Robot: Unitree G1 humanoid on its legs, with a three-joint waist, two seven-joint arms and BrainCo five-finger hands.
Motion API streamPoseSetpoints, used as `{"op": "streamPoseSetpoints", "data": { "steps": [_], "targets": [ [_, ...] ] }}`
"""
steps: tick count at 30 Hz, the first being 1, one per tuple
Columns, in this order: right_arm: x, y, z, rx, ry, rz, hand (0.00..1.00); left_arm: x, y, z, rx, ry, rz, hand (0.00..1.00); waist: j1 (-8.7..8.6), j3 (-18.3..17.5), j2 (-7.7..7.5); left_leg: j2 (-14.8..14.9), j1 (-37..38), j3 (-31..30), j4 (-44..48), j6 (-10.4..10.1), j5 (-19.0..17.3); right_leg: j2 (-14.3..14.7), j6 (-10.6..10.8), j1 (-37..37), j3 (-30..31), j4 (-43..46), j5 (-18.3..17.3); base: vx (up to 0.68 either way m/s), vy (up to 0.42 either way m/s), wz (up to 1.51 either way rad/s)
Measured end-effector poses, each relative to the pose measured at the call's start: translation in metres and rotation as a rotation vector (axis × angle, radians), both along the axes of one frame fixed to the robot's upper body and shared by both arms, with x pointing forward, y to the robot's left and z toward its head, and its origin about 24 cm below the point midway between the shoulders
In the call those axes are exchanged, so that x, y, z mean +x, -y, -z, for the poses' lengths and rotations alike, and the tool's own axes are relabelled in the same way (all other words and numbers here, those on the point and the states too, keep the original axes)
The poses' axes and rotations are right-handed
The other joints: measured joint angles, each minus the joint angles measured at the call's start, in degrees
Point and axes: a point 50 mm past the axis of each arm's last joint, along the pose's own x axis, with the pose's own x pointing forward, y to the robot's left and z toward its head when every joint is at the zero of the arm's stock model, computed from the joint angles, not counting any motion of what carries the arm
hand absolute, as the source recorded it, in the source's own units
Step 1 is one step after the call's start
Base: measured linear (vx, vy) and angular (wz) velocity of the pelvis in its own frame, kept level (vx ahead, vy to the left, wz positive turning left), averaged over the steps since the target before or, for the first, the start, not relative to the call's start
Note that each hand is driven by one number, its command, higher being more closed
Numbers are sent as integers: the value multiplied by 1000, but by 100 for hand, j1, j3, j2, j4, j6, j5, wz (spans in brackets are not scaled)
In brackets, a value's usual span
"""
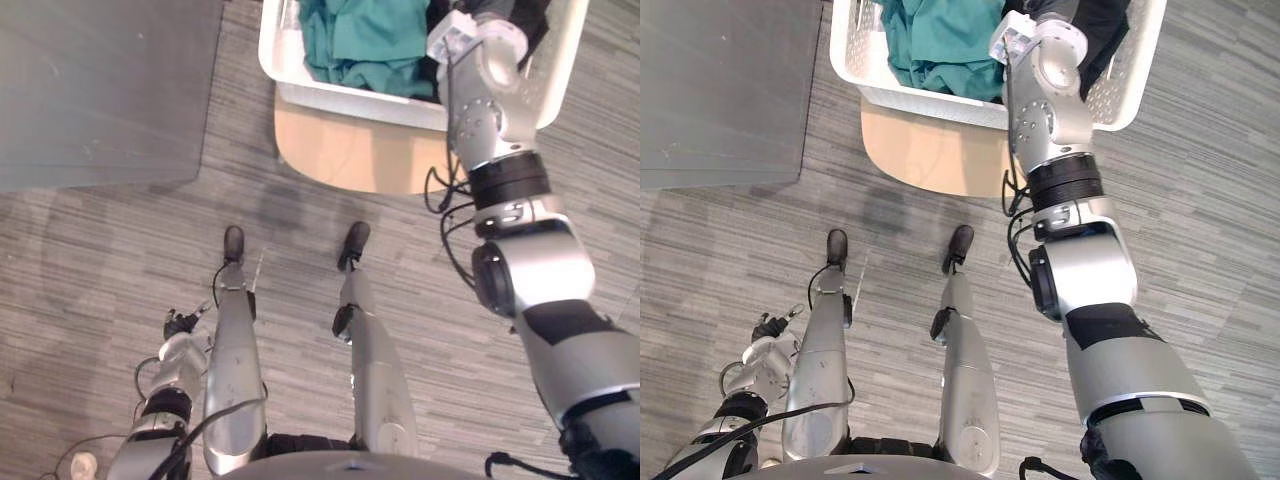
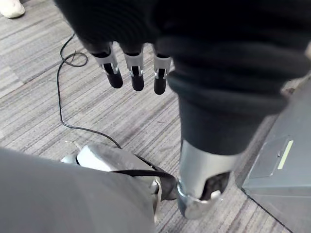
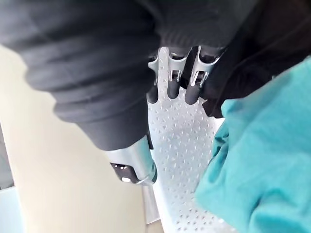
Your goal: Pick up the laundry basket with both hands and put the clothes into the washing machine.
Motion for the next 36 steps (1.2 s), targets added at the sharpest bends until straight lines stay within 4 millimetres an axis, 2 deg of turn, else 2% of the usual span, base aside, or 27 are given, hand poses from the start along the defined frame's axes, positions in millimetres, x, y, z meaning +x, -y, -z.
{"op": "streamPoseSetpoints", "data": {
  "steps": [5,6,9,12,13,14,16,17,20,22,24,26,32,36],
  "targets": [
    [-8,-22,0,66,55,-105,100,1,3,-1,-6,-4,16,0,-47,-1,-1,1,297,107,0,18,-47,-6,-1,241,51,0,0,-38,20,-5],
    [-10,-25,-2,62,69,-114,0,1,2,-1,-5,-1,18,0,-71,-1,0,2,331,105,-3,17,-47,-6,-4,275,47,1,-3,-40,15,2],
    [-17,-37,-10,-35,114,-126,0,-3,0,0,-4,-4,19,0,-178,-8,-8,-8,422,121,-94,14,-30,-20,-14,323,44,0,-14,-43,11,3],
    [-22,-48,-24,-422,164,-15,0,-10,-2,1,1,1,16,0,-261,-8,-8,-5,458,111,-254,-5,66,-18,-15,307,8,1,-15,-37,-4,5],
    [-27,-56,-33,-645,214,62,0,-13,-4,3,7,-10,20,0,-305,-8,-8,-3,486,111,-327,-12,108,-17,-15,303,-1,1,-15,-31,-11,2],
    [-31,-60,-37,-768,251,112,0,-14,-4,4,6,-11,25,0,-311,-8,-8,2,491,112,-341,-11,111,-13,-15,300,-3,1,-15,0,0,0],
    [-43,-74,-46,-1132,376,238,0,-15,-6,4,18,-7,47,0,-319,-12,-16,20,500,109,-370,-9,119,3,-24,301,-17,1,-7,-15,-1,0],
    [-45,-76,-46,-1218,398,264,0,-15,-6,3,21,-4,55,0,-317,-15,-21,21,499,106,-372,-9,119,5,-25,301,-21,2,-7,0,0,0],
    [-39,-87,-22,-1529,408,301,0,-14,-9,3,38,1,83,0,-296,-45,-68,24,481,96,-380,-9,118,6,-31,302,-42,2,-1,-26,15,4],
    [-31,-98,10,-1826,381,253,0,-15,-13,2,60,-6,98,0,-275,-60,-93,26,445,71,-382,-9,119,6,-49,298,-87,2,13,-24,18,7],
    [-27,-98,18,-1917,364,255,0,-16,-15,3,64,-9,99,0,-256,-60,-93,26,378,14,-381,-10,126,6,-49,275,-148,2,13,-31,19,12],
    [-22,-93,17,-1952,327,280,0,-18,-16,4,65,-20,97,0,-222,-61,-94,26,345,-42,-383,-15,135,10,-48,274,-190,2,13,-38,20,11],
    [-17,-81,-14,-1959,278,412,0,-16,-16,3,76,-10,106,0,-151,-94,-148,23,133,-98,-391,-14,187,10,-66,88,-238,1,28,-47,13,2],
    [-7,-66,-13,-1953,182,448,0,-14,-15,1,86,8,113,0,-139,-94,-148,22,43,-199,-397,-4,201,12,-61,66,-330,1,25,-57,18,10]
  ]
}}
